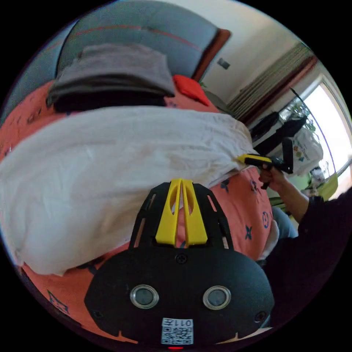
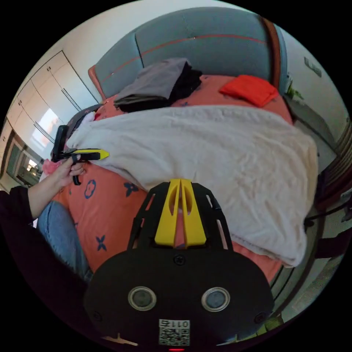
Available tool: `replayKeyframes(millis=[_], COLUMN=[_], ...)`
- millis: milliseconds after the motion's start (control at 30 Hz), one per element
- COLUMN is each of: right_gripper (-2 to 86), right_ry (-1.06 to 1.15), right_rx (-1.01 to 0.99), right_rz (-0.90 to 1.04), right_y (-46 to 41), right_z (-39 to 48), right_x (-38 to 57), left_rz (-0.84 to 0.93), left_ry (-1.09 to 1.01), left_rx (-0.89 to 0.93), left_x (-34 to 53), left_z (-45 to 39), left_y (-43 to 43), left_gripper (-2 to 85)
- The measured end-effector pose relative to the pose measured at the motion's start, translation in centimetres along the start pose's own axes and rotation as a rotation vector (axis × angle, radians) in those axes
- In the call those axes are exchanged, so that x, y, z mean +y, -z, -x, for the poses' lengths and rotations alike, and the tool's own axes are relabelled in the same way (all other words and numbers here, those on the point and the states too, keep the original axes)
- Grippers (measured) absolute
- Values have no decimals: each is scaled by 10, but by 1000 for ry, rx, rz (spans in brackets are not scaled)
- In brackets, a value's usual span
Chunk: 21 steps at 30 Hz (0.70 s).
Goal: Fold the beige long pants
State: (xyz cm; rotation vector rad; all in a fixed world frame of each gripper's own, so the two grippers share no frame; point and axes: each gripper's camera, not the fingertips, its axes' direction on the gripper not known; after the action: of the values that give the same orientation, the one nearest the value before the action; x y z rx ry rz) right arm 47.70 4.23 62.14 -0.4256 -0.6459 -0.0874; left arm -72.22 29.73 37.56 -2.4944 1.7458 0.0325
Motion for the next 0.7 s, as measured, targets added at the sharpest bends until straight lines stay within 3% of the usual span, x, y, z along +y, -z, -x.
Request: replayKeyframes(millis=[100, 167, 267, 333, 500, 600, 700], right_gripper=[8, 10, 11, 11, 8, 7, 12], right_ry=[32, 59, 32, -20, -125, -75, 2], right_rx=[244, 540, 592, 574, 597, 696, 810], right_rz=[-183, -214, -128, -69, 122, 135, 228], right_y=[24, 23, 5, -11, -73, -99, -120], right_z=[13, 10, -20, -44, -100, -93, -85], right_x=[-15, -42, -77, -90, -83, -74, -75], left_rz=[-113, -201, -151, -100, 16, -20, -76], left_ry=[-109, -41, 66, 116, 246, 304, 245], left_rx=[-60, -300, -618, -721, -832, -622, -664], left_x=[-4, 3, 13, 19, 37, 68, 85], left_z=[-30, -20, 27, 65, 166, 217, 220], left_y=[28, 54, 83, 101, 147, 161, 170], left_gripper=[7, 17, 41, 60, 123, 140, 146])
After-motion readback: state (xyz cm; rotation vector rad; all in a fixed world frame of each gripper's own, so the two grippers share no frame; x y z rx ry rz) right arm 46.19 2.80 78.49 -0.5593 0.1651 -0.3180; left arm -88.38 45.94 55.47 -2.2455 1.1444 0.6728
